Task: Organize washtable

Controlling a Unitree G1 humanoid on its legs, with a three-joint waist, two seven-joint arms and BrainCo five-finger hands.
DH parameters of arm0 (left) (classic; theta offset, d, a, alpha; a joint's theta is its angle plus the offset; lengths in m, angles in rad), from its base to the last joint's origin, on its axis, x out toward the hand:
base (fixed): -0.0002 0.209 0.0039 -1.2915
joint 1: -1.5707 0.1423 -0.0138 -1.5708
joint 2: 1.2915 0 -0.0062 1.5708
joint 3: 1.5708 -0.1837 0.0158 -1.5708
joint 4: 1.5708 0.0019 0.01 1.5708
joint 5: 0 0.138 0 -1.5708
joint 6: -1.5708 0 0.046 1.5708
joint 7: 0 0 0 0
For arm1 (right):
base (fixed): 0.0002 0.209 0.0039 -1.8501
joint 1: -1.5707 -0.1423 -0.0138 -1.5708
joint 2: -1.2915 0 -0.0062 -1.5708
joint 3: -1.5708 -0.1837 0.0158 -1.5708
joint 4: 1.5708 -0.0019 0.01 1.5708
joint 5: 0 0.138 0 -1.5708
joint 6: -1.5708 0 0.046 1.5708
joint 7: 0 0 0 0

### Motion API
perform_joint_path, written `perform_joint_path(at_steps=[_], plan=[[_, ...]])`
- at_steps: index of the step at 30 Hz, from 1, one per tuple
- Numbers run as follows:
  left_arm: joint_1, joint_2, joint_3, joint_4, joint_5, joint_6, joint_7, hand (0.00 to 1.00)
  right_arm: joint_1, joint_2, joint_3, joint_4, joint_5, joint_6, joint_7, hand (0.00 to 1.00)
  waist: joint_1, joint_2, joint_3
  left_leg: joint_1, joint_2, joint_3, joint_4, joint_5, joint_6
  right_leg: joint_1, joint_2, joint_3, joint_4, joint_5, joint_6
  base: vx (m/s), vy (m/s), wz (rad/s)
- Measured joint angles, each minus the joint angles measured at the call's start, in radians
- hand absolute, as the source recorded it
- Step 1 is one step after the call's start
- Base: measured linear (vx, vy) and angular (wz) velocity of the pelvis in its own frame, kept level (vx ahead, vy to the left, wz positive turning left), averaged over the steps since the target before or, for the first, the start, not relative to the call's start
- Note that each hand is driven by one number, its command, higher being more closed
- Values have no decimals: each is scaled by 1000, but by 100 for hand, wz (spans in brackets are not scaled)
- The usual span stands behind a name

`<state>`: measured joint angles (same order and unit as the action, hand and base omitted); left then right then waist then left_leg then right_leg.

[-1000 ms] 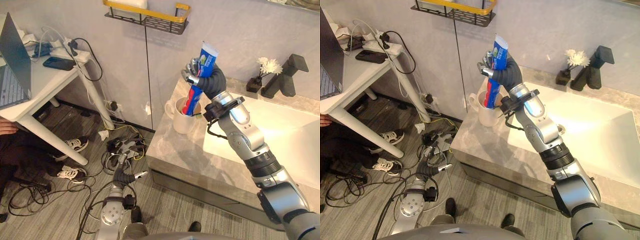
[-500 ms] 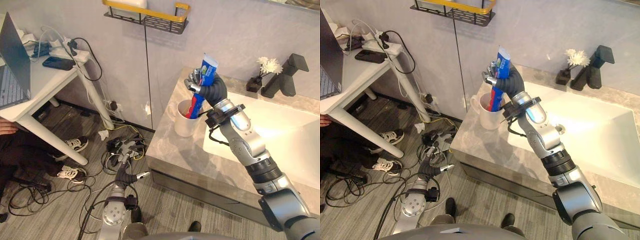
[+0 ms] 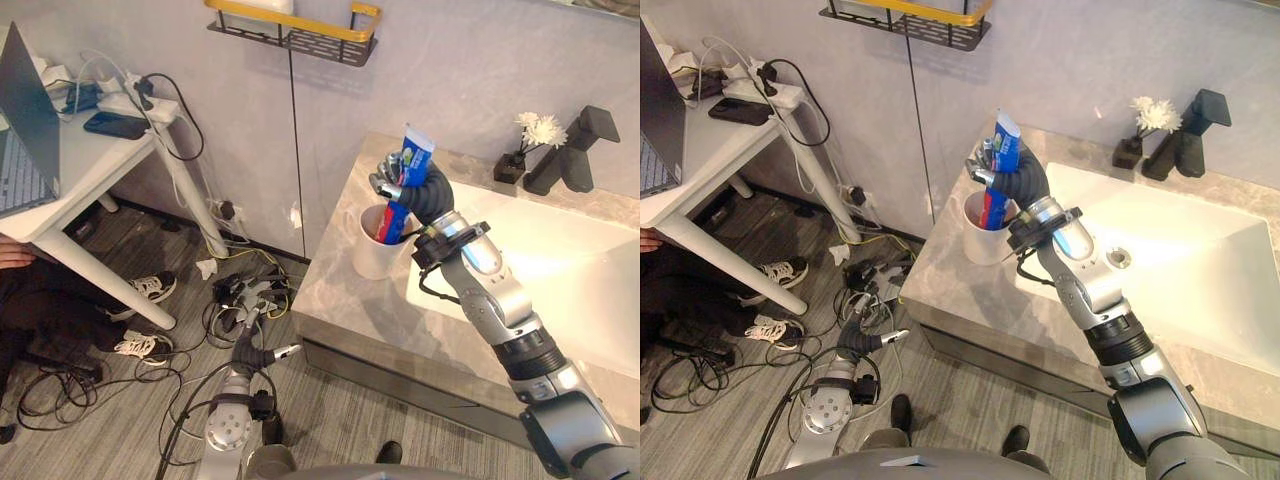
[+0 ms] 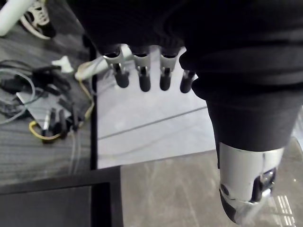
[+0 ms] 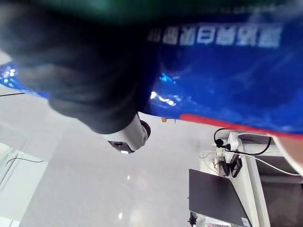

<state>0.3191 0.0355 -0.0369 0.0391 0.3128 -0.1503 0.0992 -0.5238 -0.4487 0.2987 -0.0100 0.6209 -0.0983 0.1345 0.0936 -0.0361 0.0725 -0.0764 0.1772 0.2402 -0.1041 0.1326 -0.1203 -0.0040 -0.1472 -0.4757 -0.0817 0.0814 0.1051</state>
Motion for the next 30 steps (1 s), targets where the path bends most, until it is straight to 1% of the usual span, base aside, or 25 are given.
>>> perform_joint_path(at_steps=[1, 10, 11, 13, 19, 24, 26, 30], plan=[[0, 0, 0, 0, 0, 0, 0, 0, 3, 0, 0, 0, -13, 0, 3, 0, 0, 0, 0, 0, 0, 0, 0, 0, 0, 0, 0, 0, 0, 0, 0, 0, 0, 0], [2, 0, 0, 0, 0, 0, 0, 0, 40, 3, -3, -1, -17, 3, 6, 0, -1, -2, -2, 2, 0, 0, 0, 1, 1, 0, 0, 2, 2, 0, 0, 0, 0, 0], [2, -1, 1, 0, 0, 0, 0, 0, 40, 21, -29, -4, -17, 3, 6, 0, -1, -2, -2, 2, 0, 0, 0, 1, 1, 0, 0, 3, 2, 0, 0, 0, 0, 0], [3, -1, 2, 0, 0, 0, 0, 0, 40, 27, -42, -33, -17, 3, 4, 0, -1, -3, -2, 2, 0, 1, 0, 1, 1, 0, 0, 3, 2, 0, 0, 0, 0, 0], [5, -1, 8, 0, 9, 0, 0, 0, 42, 39, -42, -40, -17, 0, 5, 0, -1, -16, -12, 3, 0, 2, 0, 1, 1, 1, 0, 5, 2, 0, 0, 0, 0, 0], [6, -1, 13, 0, 10, 0, 0, 0, 42, 39, -43, -40, -17, 0, 5, 0, -1, -19, -14, 12, 0, 4, 0, 1, 1, 6, -1, 8, 3, 0, -1, -2, 0, -1], [5, -2, 18, 0, 10, 0, 0, 0, 47, 39, -61, -61, -17, 0, 3, 0, 0, -19, -14, 12, 0, 6, 0, 1, 1, 5, -1, 11, 3, 0, -1, -6, 1, -2], [8, -3, 32, 0, 9, 0, 0, 0, 51, 39, -111, -122, -17, -16, -3, 0, -2, -19, -15, 15, 0, 10, 0, 1, 1, 5, -1, 15, 3, 0, -1, -1, 1, -2]])
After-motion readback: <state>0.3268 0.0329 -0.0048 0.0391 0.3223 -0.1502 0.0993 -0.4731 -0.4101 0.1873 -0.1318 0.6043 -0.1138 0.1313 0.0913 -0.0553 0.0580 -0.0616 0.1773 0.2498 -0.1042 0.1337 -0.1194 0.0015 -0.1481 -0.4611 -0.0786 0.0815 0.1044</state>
